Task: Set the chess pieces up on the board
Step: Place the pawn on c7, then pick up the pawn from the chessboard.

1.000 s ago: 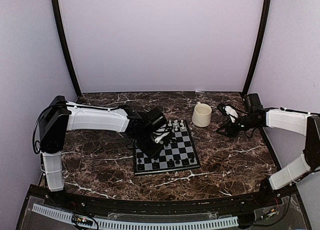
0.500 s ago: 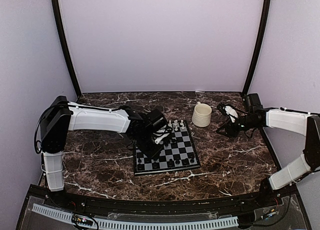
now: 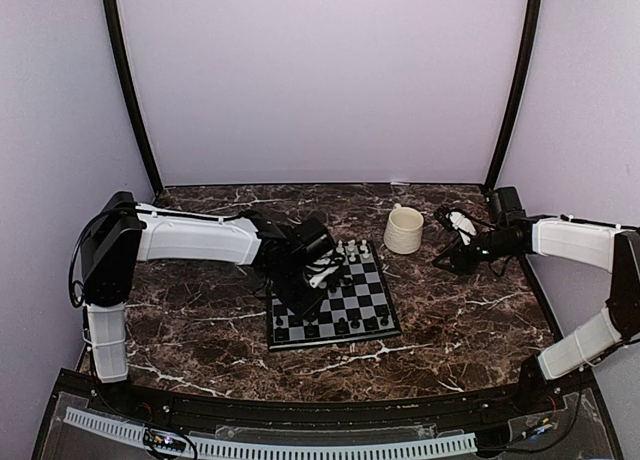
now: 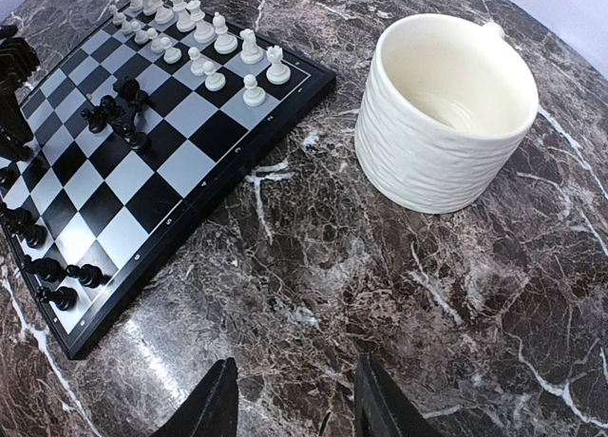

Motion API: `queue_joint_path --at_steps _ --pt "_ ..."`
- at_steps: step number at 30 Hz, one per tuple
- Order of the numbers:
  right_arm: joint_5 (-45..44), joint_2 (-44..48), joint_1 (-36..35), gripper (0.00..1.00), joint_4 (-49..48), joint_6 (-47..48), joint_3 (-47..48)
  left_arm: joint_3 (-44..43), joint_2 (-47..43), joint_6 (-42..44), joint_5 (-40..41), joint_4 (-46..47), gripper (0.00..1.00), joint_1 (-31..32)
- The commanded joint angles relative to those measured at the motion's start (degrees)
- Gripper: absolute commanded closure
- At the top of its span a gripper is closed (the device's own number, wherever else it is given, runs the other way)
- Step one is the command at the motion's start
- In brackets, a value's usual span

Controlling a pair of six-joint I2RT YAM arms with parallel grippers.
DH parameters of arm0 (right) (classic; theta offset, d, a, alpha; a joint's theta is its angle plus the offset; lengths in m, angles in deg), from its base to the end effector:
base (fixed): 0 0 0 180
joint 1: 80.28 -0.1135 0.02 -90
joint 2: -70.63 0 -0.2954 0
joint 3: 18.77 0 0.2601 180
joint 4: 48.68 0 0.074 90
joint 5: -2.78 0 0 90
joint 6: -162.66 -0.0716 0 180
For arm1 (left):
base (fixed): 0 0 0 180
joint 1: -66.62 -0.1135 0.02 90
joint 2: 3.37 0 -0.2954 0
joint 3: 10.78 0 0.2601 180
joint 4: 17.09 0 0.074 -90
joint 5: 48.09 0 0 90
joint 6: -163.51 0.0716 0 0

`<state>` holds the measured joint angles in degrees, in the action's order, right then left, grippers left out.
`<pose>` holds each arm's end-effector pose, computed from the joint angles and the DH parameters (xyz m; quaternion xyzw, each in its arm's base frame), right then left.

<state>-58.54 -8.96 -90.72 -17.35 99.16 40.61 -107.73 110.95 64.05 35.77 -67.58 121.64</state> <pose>0.2847 0.0874 0.2071 -0.3672 0.8418 0.1870 0.3486 0.2486 -0.3687 0.1706 0.3889 0.8996 -0.1467 0.1341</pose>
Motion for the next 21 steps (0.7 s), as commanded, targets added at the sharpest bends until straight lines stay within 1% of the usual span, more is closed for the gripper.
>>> queue_joint_path --at_steps 1,5,11,17,21 --pt "0.6 0.1 0.2 0.57 -0.8 0.4 -0.2 -3.4 -1.0 0.2 1.1 -2.4 0.76 -0.1" --pt "0.4 0.2 0.2 0.57 -0.8 0.5 -0.3 -6.2 -1.9 0.3 2.3 -2.7 0.73 -0.1" --pt "0.4 0.1 0.2 0.57 -0.9 0.5 -0.2 -11.2 -1.1 0.7 3.4 1.1 0.7 -0.1" --pt "0.2 0.4 0.2 0.57 -0.8 0.6 -0.3 -21.1 5.6 1.4 4.1 2.1 0.68 -0.1" --pt "0.1 0.6 0.2 0.57 -0.8 0.6 -0.3 -28.1 11.6 1.7 3.9 1.6 0.66 -0.4"
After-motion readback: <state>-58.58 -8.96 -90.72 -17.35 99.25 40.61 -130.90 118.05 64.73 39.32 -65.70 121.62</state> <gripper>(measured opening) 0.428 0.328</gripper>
